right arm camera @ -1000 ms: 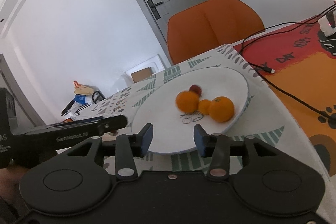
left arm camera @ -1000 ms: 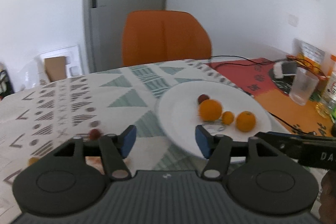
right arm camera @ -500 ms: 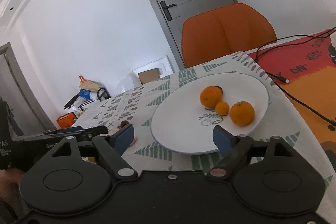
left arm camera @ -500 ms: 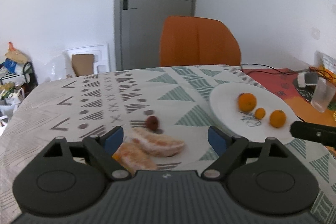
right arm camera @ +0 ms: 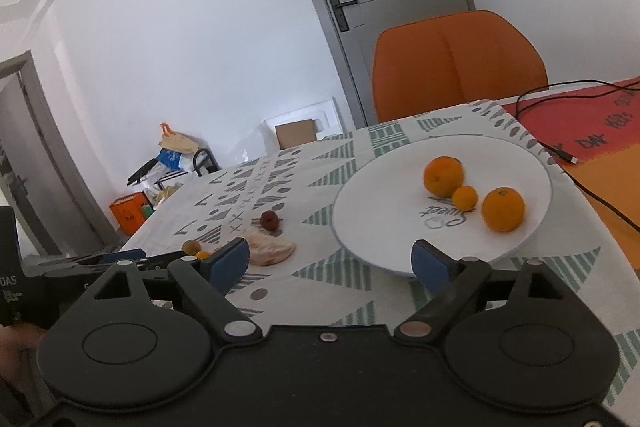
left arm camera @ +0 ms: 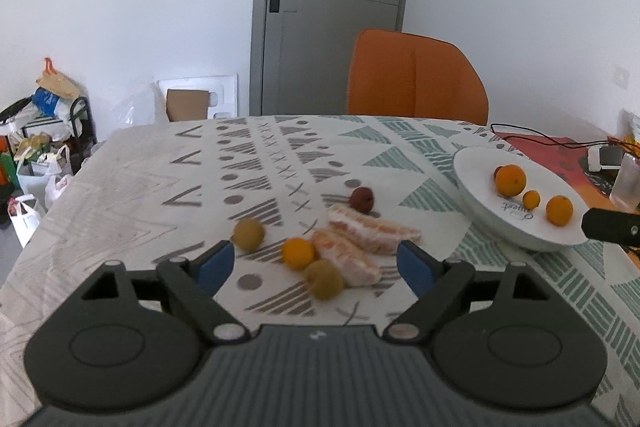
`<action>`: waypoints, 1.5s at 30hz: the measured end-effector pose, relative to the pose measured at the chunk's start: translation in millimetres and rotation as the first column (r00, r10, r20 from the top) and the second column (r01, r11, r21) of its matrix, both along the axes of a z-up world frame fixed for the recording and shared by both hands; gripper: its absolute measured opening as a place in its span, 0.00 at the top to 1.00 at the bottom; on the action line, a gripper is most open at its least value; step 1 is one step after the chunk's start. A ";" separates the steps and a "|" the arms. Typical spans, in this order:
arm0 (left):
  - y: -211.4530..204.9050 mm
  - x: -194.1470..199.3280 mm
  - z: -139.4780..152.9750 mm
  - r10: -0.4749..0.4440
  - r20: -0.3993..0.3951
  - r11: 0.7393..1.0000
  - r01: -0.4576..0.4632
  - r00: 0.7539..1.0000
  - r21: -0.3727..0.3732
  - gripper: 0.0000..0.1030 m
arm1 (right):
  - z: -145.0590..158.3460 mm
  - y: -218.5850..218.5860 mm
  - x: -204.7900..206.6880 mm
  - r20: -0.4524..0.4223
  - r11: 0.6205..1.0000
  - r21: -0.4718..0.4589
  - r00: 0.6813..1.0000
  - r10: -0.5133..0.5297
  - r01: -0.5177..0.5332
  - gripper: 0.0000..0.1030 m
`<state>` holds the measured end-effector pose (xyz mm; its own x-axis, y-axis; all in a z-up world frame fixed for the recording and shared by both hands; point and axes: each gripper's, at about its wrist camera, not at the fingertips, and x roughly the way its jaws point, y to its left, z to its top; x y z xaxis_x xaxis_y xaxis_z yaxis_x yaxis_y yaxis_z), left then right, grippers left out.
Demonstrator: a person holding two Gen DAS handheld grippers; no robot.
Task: Organize fruits
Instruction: 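Grasp a brown kiwi with the left gripper while the right grasps a pomelo segment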
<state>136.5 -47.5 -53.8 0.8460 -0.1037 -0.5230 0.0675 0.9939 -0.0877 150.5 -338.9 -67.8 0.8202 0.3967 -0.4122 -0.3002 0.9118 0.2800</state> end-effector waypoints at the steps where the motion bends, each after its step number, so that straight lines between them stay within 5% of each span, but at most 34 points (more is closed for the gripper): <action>1: 3.8 -1.8 -1.0 0.003 -0.002 1.000 -0.003 1.000 -0.006 0.15 | 0.4 3.2 -0.4 0.000 1.000 -0.007 1.000 0.003 -0.003 0.14; 22: 43.3 -13.6 -2.9 0.016 -0.002 0.997 -0.016 1.000 -0.070 0.20 | -4.1 56.9 18.2 -0.049 0.995 -0.072 0.997 0.065 -0.068 0.17; 32: 32.6 2.3 -10.2 -0.019 -0.025 0.995 0.016 1.000 -0.098 0.38 | -14.2 62.4 38.7 -0.098 0.993 -0.057 0.990 0.097 -0.103 0.37; 43: 12.7 24.8 -26.6 -0.050 -0.079 0.995 0.044 0.996 -0.087 0.57 | -20.8 71.1 49.7 -0.117 0.989 -0.083 0.987 0.113 -0.123 0.41; 45: 13.3 27.4 -30.2 -0.061 -0.085 0.993 0.053 0.994 -0.103 0.68 | -21.6 74.6 50.6 -0.119 0.987 -0.088 0.985 0.125 -0.136 0.41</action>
<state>164.0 -34.3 -84.0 0.7885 -0.2062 -0.5794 0.1115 0.9744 -0.1951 201.0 -264.3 -89.5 0.7102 0.4516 -0.5400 -0.3902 0.8910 0.2320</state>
